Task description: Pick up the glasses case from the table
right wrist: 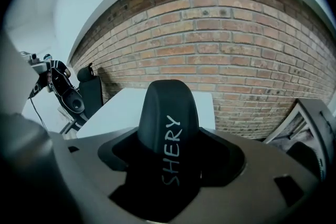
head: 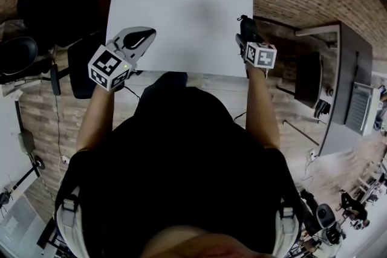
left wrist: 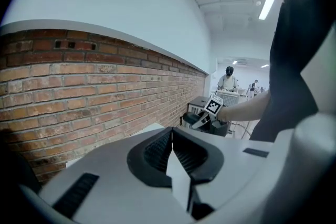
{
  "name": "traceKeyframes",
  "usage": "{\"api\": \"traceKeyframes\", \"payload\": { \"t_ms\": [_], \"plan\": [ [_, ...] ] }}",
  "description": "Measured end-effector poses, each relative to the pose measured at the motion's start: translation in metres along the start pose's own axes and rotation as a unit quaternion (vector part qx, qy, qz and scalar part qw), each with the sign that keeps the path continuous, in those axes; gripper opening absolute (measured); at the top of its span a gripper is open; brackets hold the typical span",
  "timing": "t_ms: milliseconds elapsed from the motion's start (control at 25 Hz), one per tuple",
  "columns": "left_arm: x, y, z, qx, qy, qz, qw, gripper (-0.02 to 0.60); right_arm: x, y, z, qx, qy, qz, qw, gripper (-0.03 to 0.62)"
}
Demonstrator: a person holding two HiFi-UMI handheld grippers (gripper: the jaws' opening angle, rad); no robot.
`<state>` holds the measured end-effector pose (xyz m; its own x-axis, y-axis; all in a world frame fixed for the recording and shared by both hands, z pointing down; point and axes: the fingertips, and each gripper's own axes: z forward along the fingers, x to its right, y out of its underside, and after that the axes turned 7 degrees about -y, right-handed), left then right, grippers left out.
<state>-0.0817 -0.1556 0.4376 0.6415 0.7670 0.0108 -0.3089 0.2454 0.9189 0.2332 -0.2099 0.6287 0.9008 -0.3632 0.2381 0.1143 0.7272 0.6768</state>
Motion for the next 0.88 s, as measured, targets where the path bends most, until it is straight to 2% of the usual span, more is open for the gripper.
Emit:
{"api": "traceKeyframes", "payload": {
  "t_ms": [360, 880],
  "plan": [
    [0.027, -0.005, -0.017, 0.009, 0.004, 0.015, 0.9998, 0.011, -0.024, -0.018, -0.039, 0.047, -0.015, -0.016, 0.999, 0.339],
    [0.067, -0.017, -0.036, 0.023, 0.010, 0.038, 0.9990, 0.011, -0.045, -0.011, -0.092, 0.087, -0.023, -0.025, 0.996, 0.339]
  ]
}}
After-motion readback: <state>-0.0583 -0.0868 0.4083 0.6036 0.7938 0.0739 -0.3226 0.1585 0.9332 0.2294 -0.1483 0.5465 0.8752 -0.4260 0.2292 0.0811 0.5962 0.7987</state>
